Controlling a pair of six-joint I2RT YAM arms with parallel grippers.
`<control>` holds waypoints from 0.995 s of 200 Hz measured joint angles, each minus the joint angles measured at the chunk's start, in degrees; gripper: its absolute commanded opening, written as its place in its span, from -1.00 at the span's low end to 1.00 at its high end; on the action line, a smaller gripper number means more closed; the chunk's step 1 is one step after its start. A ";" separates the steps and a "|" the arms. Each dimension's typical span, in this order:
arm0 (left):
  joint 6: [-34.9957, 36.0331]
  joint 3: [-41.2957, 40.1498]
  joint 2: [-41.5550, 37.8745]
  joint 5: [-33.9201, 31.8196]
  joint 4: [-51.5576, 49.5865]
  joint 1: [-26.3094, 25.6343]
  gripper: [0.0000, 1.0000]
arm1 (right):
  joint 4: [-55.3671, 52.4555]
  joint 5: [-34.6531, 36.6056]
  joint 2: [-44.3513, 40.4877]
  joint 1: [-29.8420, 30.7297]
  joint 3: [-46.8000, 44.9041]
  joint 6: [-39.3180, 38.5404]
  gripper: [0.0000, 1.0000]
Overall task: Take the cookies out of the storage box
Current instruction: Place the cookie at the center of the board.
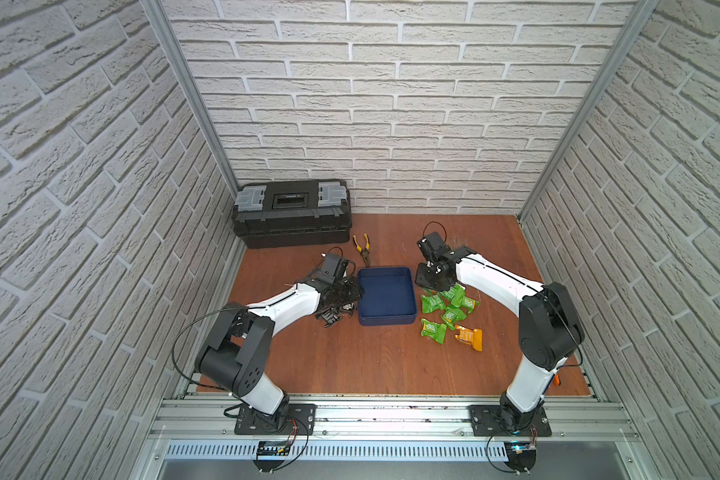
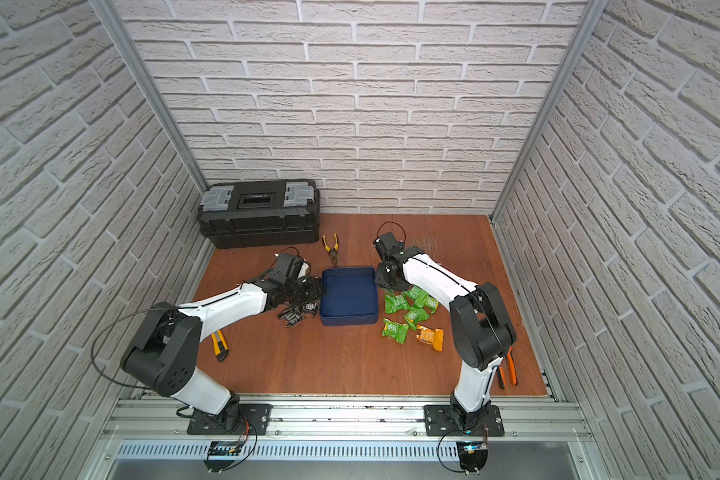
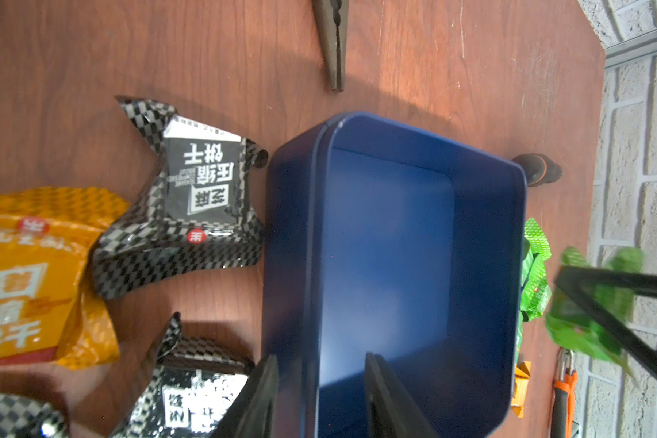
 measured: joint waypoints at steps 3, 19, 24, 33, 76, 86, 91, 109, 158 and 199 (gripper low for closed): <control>0.00 0.00 0.00 0.00 0.04 0.00 -0.11 | 0.35 -0.13 0.33 -0.11 0.00 -0.07 -0.74; -0.04 0.00 0.00 0.00 0.09 0.00 -0.10 | 1.44 -0.98 2.54 -0.33 0.00 -0.42 -0.70; -0.04 0.00 0.00 -0.02 0.13 0.00 -0.10 | 1.68 -1.05 2.95 -0.35 0.02 -0.48 -0.67; -0.07 0.00 0.00 0.00 0.20 0.00 -0.09 | 1.99 -1.31 3.93 -0.39 0.02 -0.87 -0.61; -0.04 0.00 0.00 -0.04 0.24 -0.02 -0.10 | 2.86 -1.55 4.98 -0.61 -0.35 -1.70 -0.20; 0.00 0.02 0.00 -0.11 0.04 -0.02 -0.10 | 3.37 -1.68 4.61 -0.61 -0.87 -1.88 -0.10; 0.00 0.02 0.00 -0.17 -0.13 -0.02 -0.10 | 3.50 -1.68 4.31 -0.61 -1.22 -2.12 -0.07; 0.33 0.48 0.04 -0.50 -1.20 -0.07 -0.10 | 3.52 -1.79 2.40 -0.61 -2.51 -2.62 0.07; 1.60 3.89 0.98 -1.64 -3.19 -1.25 -0.12 | 3.96 -1.86 -4.07 -0.63 -4.00 -2.82 0.20; 3.02 4.96 2.40 -4.04 -5.97 -1.97 -0.14 | 4.63 -2.32 -7.72 -0.63 -7.21 -2.73 0.20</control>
